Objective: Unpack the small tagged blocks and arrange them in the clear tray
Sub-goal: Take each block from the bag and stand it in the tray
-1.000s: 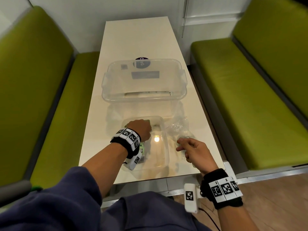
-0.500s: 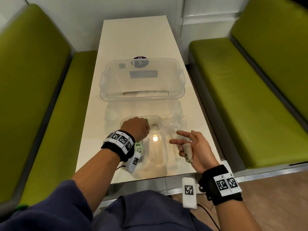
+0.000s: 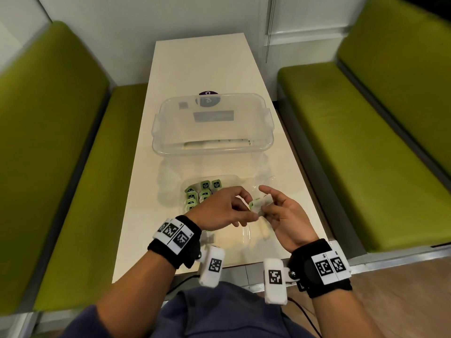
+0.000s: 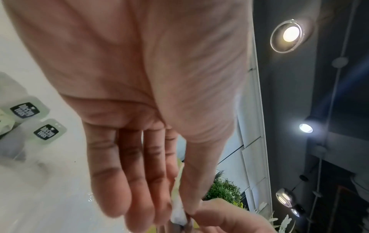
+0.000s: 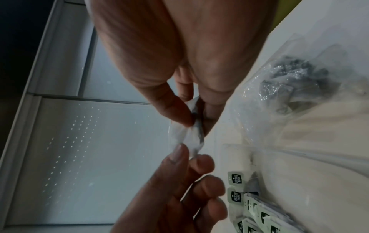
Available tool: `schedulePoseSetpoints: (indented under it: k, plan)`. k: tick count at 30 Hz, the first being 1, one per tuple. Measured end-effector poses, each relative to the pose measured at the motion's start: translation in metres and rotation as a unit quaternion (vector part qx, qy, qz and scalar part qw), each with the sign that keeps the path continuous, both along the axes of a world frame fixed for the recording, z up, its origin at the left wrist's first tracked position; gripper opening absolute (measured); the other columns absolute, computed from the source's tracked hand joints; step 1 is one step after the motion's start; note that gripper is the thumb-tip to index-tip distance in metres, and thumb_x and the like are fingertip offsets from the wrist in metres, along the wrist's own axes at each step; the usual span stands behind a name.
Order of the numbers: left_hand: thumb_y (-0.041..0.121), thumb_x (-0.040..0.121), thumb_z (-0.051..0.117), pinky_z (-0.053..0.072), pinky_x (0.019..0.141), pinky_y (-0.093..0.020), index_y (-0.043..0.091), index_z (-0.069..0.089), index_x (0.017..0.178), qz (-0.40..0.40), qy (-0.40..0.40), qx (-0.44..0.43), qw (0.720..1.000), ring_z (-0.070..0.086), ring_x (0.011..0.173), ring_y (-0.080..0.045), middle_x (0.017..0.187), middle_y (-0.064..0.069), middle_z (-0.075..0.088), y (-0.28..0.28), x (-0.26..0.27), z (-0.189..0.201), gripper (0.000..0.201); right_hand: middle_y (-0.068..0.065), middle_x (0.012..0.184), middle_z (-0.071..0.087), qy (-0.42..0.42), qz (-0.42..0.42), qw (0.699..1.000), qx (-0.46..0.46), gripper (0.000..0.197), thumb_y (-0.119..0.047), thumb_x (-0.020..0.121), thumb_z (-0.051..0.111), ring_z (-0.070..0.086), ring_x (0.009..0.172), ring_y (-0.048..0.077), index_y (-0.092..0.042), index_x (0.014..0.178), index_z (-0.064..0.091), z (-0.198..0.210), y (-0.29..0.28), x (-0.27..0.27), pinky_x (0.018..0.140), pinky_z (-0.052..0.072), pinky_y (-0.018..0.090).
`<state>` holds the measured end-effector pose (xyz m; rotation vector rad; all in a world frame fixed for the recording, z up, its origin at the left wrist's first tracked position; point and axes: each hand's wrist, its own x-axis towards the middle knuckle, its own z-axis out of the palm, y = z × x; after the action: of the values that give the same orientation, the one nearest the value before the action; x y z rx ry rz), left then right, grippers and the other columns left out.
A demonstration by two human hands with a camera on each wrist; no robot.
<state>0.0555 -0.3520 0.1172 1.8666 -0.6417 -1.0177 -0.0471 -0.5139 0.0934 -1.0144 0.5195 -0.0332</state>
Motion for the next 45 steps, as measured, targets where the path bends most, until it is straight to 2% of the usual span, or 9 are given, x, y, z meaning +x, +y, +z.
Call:
schedulePoseSetpoints:
  k: [7,11,16,23,26,29,33,40,45]
  plan:
    - [0.016,0.094,0.073,0.06,0.074,-0.037,0.009,0.067,0.103,0.059,-0.03,-0.063,0.996,0.073,0.071,-0.024,0.079,-0.013,0.077,0.008,0.004,-0.001,0.013,0.001,0.081,0.065,-0.04,0.005,0.999,-0.001,0.051,0.024,0.086,0.053,0.066,0.1,0.022,-0.008,0.125,0.065,0.0,0.0,0.0,0.091,0.054,0.026]
    - [-0.001,0.096,0.062,0.06,0.088,-0.045,0.002,0.068,0.101,0.11,-0.002,-0.115,0.987,0.076,0.086,-0.029,0.094,-0.023,0.077,0.013,0.009,-0.002,0.009,0.01,0.105,0.066,-0.06,0.012,0.998,-0.005,0.062,0.027,0.08,0.052,0.063,0.12,0.028,-0.01,0.129,0.063,0.0,0.002,-0.002,0.107,0.049,0.041]
    - [-0.001,0.096,0.064,0.063,0.084,-0.036,0.0,0.07,0.1,0.122,0.005,-0.129,0.984,0.076,0.084,-0.027,0.091,-0.02,0.076,0.018,0.02,0.005,0.007,0.018,0.116,0.066,-0.031,0.011,0.999,0.041,0.037,0.011,0.094,0.053,0.066,0.107,0.03,-0.002,0.127,0.063,0.005,0.006,0.002,0.096,0.058,0.043]
    - [-0.001,0.091,0.07,0.063,0.08,-0.036,0.008,0.063,0.11,0.084,-0.046,-0.049,0.994,0.076,0.078,-0.025,0.087,-0.012,0.079,0.021,0.036,0.006,0.022,0.019,0.1,0.073,0.034,0.037,0.99,-0.134,0.017,-0.003,0.089,0.073,0.069,0.082,0.021,-0.006,0.105,0.072,0.002,0.017,0.014,0.072,0.06,0.031]
    - [0.004,0.09,0.072,0.063,0.083,-0.041,0.01,0.069,0.101,0.082,-0.076,0.005,0.994,0.077,0.082,-0.028,0.084,-0.007,0.08,0.021,0.046,0.0,0.013,0.019,0.099,0.073,0.052,0.044,0.976,-0.208,0.02,-0.004,0.085,0.078,0.07,0.08,0.019,-0.006,0.103,0.071,-0.005,0.018,0.019,0.067,0.059,0.029]
    - [0.012,0.09,0.075,0.063,0.078,-0.037,0.016,0.072,0.094,0.084,-0.112,0.046,0.989,0.077,0.08,-0.026,0.08,-0.003,0.079,0.021,0.059,-0.003,0.006,0.008,0.093,0.073,0.081,0.053,0.957,-0.272,0.02,-0.01,0.085,0.079,0.067,0.083,0.017,-0.012,0.103,0.071,-0.016,0.013,0.02,0.073,0.058,0.033]
    - [0.024,0.093,0.073,0.048,0.059,-0.021,0.022,0.073,0.095,0.07,-0.226,0.134,0.962,0.071,0.072,-0.01,0.084,0.007,0.076,0.018,0.076,-0.01,0.003,-0.003,0.094,0.071,0.125,0.089,0.929,-0.337,0.024,-0.024,0.083,0.08,0.066,0.088,0.012,-0.023,0.104,0.068,-0.032,0.006,0.019,0.086,0.057,0.039]
    - [0.017,0.09,0.07,0.059,0.08,-0.036,0.03,0.07,0.09,0.044,-0.273,0.248,0.929,0.07,0.086,-0.018,0.098,0.004,0.073,0.01,0.092,-0.052,0.013,-0.004,0.111,0.063,0.161,0.167,0.889,-0.394,0.041,-0.031,0.087,0.076,0.063,0.099,0.014,-0.027,0.122,0.058,-0.043,0.008,0.023,0.085,0.049,0.029]
    - [0.017,0.091,0.069,0.054,0.074,-0.031,0.029,0.071,0.09,0.072,-0.269,0.247,0.928,0.068,0.084,-0.019,0.098,0.002,0.075,0.007,0.092,-0.069,0.013,-0.002,0.114,0.064,0.168,0.209,0.877,-0.399,0.045,-0.031,0.088,0.074,0.064,0.1,0.017,-0.026,0.129,0.057,-0.047,0.007,0.026,0.088,0.051,0.032]
